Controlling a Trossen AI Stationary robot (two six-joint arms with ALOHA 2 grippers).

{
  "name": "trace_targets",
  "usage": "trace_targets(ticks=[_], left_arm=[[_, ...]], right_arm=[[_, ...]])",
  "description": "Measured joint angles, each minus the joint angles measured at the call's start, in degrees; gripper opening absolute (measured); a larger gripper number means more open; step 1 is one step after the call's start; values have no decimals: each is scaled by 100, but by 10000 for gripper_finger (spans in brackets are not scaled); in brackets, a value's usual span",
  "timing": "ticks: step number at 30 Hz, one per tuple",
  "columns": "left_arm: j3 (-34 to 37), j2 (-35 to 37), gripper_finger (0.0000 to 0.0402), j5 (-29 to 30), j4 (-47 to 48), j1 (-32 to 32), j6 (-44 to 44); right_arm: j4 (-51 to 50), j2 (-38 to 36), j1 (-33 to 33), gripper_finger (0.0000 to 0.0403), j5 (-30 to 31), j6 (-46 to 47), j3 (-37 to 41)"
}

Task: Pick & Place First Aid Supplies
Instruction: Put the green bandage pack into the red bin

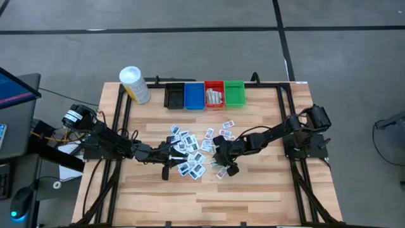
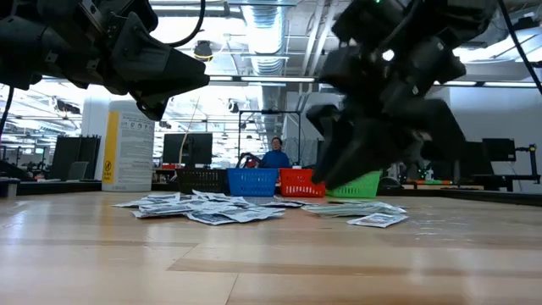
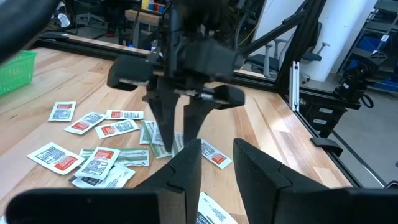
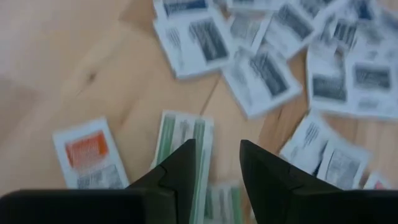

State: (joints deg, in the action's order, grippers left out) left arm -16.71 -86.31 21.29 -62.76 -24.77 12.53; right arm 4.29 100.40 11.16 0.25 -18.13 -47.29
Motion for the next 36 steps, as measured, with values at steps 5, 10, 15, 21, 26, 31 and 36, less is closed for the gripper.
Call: trace_targets(ticks=[5,10,15,21,26,31,36], left_arm=[[0,1,93,-8,19,0,20],[0,1,93,-8,26,0,42],[0,1,93,-10,26,0,42],[0,1,93,-10,27,0,42],[0,1,93,-10,37,0,42],[0,1,93,-10,41,0,42],[0,1,93,-10,63,0,42]], right_arm=[[118,366,-16,118,-31,15,-5],[277,651,-20,118,-63,21,-50],[266,738,-67,118,-64,24,-48],[195,748,-83,92,-293,24,-45],[181,754,-83,39,-375,19,-39],[176,758,-83,5,-374,-42,-33],[176,758,-81,7,-372,-102,-33]])
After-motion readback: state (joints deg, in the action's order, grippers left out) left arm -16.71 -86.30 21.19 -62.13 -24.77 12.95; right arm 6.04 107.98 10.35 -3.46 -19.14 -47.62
